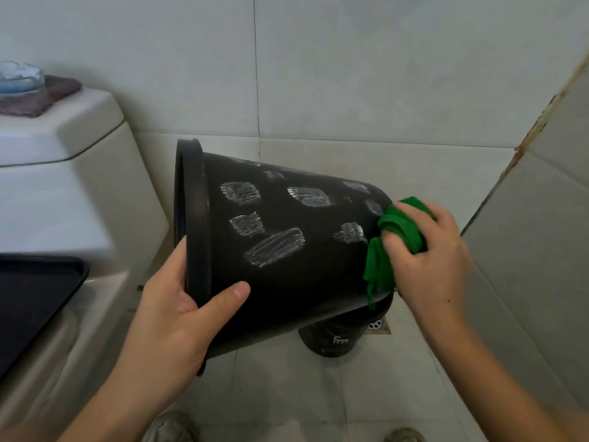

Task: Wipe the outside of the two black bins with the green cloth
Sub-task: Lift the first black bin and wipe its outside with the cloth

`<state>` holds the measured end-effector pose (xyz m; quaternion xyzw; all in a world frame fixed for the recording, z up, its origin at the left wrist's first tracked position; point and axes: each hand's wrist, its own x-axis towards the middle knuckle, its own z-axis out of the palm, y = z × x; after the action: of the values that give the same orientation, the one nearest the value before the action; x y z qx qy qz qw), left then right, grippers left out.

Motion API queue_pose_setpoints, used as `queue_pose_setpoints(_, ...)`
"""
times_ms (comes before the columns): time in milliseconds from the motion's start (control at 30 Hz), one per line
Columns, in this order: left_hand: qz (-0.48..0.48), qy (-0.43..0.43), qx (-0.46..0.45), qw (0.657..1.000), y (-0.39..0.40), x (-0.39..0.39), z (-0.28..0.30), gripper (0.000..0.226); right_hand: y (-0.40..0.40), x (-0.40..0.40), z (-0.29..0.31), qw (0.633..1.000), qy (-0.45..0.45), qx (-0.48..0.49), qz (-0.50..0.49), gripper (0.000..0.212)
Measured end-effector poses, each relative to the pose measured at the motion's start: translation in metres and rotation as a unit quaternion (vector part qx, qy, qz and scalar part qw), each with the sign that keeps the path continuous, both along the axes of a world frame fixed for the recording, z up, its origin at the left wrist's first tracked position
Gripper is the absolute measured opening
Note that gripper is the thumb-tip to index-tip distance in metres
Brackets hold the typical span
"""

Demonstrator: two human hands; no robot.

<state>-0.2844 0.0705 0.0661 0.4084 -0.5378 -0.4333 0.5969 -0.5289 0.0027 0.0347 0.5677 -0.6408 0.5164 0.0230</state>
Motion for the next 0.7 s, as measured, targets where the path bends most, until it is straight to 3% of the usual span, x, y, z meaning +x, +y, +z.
queue_pose_setpoints(167, 0.015, -0.012, -0.013, 1.000, -0.001, -0.003, -0.001, 0.047, 0.028, 0.031, -0.011, 0.979, 0.141, -0.059, 0.135, 0.047)
queue_pose_setpoints(300, 0.014, -0.038, -0.022, 0.999, 0.003, -0.004, 0.001, 0.050, 0.001, 0.004, 0.002, 0.997, 0.009, -0.027, 0.074, 0.050)
queue_pose_setpoints(367, -0.009, -0.052, -0.022, 0.998, 0.004, -0.006, 0.001, 0.051, 0.001, 0.006, 0.002, 0.998, 0.002, -0.019, 0.052, 0.050)
queue_pose_setpoints(533, -0.025, -0.045, -0.030, 0.998, 0.002, -0.002, -0.004, 0.052, 0.024, 0.029, -0.007, 0.970, 0.155, -0.086, 0.168, 0.045)
queue_pose_setpoints(700, -0.016, -0.095, -0.038, 0.995, 0.005, -0.007, -0.004, 0.055, -0.002, 0.012, 0.006, 0.995, 0.011, -0.016, 0.097, 0.047)
